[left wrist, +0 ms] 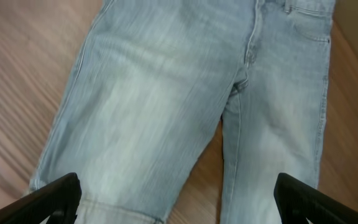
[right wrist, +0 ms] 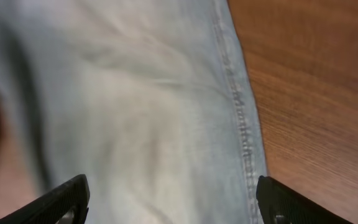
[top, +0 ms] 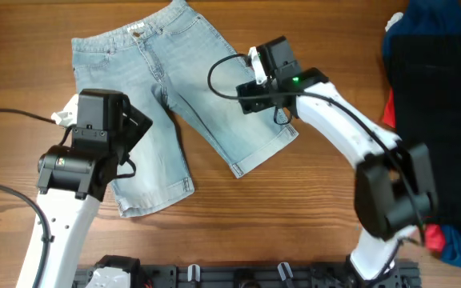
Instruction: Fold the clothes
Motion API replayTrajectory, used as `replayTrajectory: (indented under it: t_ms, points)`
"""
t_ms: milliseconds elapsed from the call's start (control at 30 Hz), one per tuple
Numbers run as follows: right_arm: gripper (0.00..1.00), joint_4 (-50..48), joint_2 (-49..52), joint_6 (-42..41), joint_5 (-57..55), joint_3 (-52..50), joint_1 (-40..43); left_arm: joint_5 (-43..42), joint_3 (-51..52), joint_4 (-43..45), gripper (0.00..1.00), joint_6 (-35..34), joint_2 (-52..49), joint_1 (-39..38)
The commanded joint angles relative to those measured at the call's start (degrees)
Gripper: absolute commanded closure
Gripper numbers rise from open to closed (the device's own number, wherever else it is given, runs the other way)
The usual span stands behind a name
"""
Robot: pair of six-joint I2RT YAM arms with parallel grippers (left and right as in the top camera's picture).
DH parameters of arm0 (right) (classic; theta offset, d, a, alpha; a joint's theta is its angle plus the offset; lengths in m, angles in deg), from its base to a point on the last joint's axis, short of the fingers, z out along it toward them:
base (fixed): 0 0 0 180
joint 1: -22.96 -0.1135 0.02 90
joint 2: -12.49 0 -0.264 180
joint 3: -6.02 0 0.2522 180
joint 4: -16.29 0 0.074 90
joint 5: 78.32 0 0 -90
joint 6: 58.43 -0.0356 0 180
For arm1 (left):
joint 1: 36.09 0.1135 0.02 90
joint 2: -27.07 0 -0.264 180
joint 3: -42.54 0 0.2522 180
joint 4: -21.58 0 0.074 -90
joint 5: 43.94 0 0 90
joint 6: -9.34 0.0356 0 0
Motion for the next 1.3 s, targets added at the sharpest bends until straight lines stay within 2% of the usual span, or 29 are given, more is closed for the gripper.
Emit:
replayTrajectory:
  t_ms: [0, 167, 200, 300, 367, 400, 467, 500, 600, 700, 833, 867, 900, 1000, 1067, 1133, 1267]
  points:
    - [0.13, -3.23, 5.64, 0.59, -1.53, -0.17, 2.23, 3.45, -0.55, 0.72, 0.0, 5.25, -2.03, -0.2]
    - [0.14, -7.48, 10.16, 1.49, -1.73, -0.17, 3.45, 3.63, -0.55, 0.74, 0.0, 5.27, -4.98, -0.2]
    - [0.18, -7.72, 11.04, 1.49, -1.73, -0.17, 3.48, 3.63, -0.55, 0.76, 0.0, 5.25, -5.51, -0.2]
    - [0.54, -7.43, 12.66, 0.96, -1.7, -0.17, 3.48, 3.61, -0.55, 0.74, 0.0, 5.22, -6.51, -0.2]
    - [0.73, -7.61, 13.57, -0.04, -1.75, -0.17, 3.54, 3.37, -0.55, 0.74, 0.0, 5.22, -6.73, -0.2]
    - [0.78, -7.72, 13.81, -0.07, -1.77, -0.17, 3.61, 3.39, -0.55, 0.74, 0.0, 5.22, -6.75, -0.2]
    - [0.94, -7.61, 13.86, -2.1, -3.56, -0.15, 4.15, 3.39, -0.55, 0.74, 0.0, 5.22, -6.75, -0.2]
    - [0.96, -6.88, 13.62, -4.81, -5.75, -0.07, 5.09, 3.34, -0.55, 0.74, 0.0, 5.22, -6.75, -0.2]
    - [0.96, -3.76, 13.57, -10.1, -5.77, -0.04, 9.77, 2.47, -0.55, 1.07, 0.01, 5.2, -6.86, -0.2]
    - [0.96, 0.66, 13.57, -15.54, -3.98, -0.04, 17.81, 1.86, -0.55, 2.01, 0.01, 5.22, -7.56, -0.22]
    - [0.96, 1.86, 13.42, -14.12, 8.61, -0.02, 27.87, -0.11, -0.55, 3.5, 0.0, 5.27, -9.94, -0.22]
    - [0.92, 1.86, 13.11, -11.34, 12.87, 0.17, 29.33, -0.48, -0.55, 3.82, 0.0, 5.27, -10.84, -0.22]
    - [0.79, 2.05, 12.55, -7.54, 16.57, 0.55, 30.03, -0.72, -0.55, 4.24, 0.0, 5.25, -11.74, -0.22]
    - [0.48, 4.07, 8.48, -0.5, 19.23, 1.57, 29.14, -1.01, -0.55, 5.62, 0.0, 5.29, -14.12, -0.22]
    - [0.36, 5.84, 4.55, 1.75, 20.48, 1.64, 27.23, -1.14, -0.55, 6.54, 0.0, 6.19, -15.19, -0.22]
    - [0.32, 8.39, 0.85, 1.97, 21.99, 1.64, 24.28, -0.92, -0.55, 7.96, 0.0, 6.97, -15.39, -0.13]
    - [0.31, 15.1, -2.14, 1.68, 22.38, 1.62, 15.13, -1.03, -0.55, 11.04, 0.0, 9.09, -15.37, 2.25]
